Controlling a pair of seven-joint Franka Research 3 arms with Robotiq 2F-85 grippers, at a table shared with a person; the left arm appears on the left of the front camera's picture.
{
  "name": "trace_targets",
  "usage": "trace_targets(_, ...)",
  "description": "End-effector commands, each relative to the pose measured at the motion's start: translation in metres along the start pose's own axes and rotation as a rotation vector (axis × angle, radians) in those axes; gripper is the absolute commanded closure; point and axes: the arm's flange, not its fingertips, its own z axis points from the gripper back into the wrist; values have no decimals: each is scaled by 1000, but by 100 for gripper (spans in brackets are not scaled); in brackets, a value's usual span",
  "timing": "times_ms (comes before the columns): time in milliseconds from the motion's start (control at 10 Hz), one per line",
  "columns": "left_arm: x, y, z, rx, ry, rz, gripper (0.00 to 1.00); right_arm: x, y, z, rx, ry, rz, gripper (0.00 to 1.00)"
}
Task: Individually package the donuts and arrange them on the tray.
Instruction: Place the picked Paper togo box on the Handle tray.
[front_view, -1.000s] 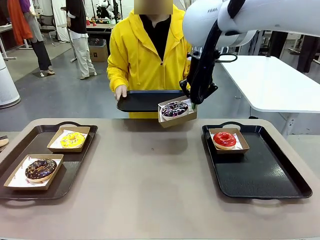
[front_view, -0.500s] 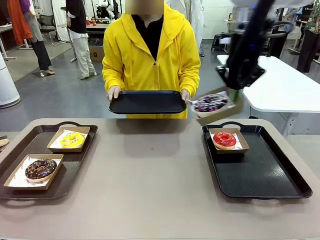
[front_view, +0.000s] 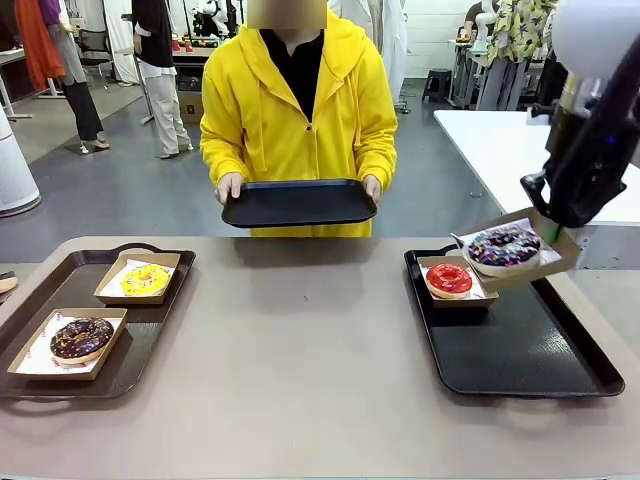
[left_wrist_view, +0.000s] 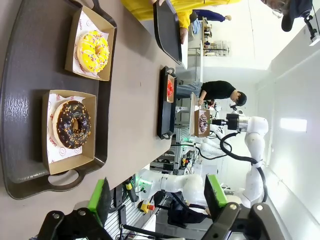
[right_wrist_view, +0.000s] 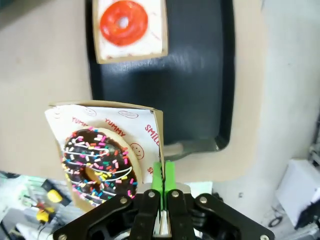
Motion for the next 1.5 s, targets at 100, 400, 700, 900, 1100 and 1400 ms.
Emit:
trace_targets(100, -2, -1, 2, -3, -2, -3, 2, 17, -19, -46, -20, -47, 55, 99)
trace_targets(400, -2, -1, 2, -3, -2, -3, 2, 25, -29, -76, -9, -7, 29, 99)
trace_targets(700, -2, -1, 2, -3, -2, -3, 2, 25, -23, -75, 9, 4, 22, 99)
trace_targets(900, -2, -1, 2, -3, -2, -3, 2, 25, -23, -75, 9, 4, 22, 99)
trace_targets(1100, -2, -1, 2, -3, -2, -3, 2, 25, -23, -75, 9, 4, 22, 99)
trace_targets(1400, -2, -1, 2, -3, -2, -3, 2, 24, -29, -85, 22, 1, 33, 99)
